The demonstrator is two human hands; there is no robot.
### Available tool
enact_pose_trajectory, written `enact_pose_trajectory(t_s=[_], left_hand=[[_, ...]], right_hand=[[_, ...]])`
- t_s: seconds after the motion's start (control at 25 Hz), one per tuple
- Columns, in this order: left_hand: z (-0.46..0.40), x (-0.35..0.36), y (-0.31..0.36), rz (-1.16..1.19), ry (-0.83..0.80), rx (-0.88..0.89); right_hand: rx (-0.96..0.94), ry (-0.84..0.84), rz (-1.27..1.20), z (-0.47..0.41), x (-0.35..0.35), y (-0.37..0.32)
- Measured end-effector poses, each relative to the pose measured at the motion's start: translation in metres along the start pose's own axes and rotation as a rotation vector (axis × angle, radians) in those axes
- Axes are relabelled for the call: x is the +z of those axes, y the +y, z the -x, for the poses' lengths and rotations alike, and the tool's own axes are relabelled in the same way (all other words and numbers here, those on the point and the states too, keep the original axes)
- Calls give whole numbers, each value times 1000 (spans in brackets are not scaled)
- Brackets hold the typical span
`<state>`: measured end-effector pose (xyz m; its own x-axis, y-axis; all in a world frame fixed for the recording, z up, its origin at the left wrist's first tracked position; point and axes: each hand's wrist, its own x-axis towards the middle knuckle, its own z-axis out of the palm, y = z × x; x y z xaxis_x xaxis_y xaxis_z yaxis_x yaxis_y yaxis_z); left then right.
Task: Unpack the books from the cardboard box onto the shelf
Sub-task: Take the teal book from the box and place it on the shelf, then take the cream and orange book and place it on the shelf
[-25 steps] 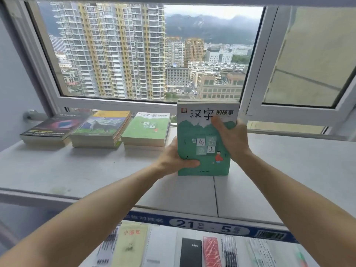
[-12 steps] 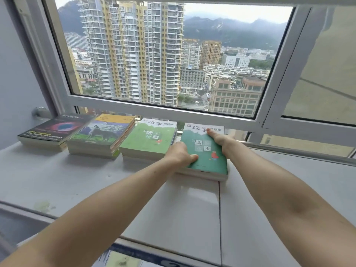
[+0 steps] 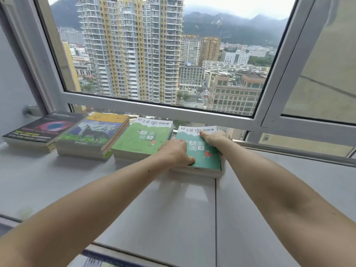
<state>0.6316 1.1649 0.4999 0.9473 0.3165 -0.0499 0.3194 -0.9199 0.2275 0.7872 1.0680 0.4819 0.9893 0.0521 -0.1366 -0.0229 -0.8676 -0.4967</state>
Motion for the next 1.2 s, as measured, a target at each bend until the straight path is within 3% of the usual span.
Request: enact_pose_trajectory(t_s=[0.28, 0.48, 0.68, 0.84, 1.2], left_hand=[[-13, -20, -2, 3, -14, 292], [-11, -21, 40, -324, 16, 556], [22, -9, 110, -436, 125, 886], [85, 18, 178, -474, 152, 1148], [336, 113, 348, -430, 112, 1675]], right_hand=[[-480, -47, 338, 42, -54, 33], [-651, 75, 813, 101, -94, 86], [-390, 179, 970, 174, -135, 160], [-85, 145, 1038, 259, -153, 235], [431, 87, 1006, 521, -186, 428]])
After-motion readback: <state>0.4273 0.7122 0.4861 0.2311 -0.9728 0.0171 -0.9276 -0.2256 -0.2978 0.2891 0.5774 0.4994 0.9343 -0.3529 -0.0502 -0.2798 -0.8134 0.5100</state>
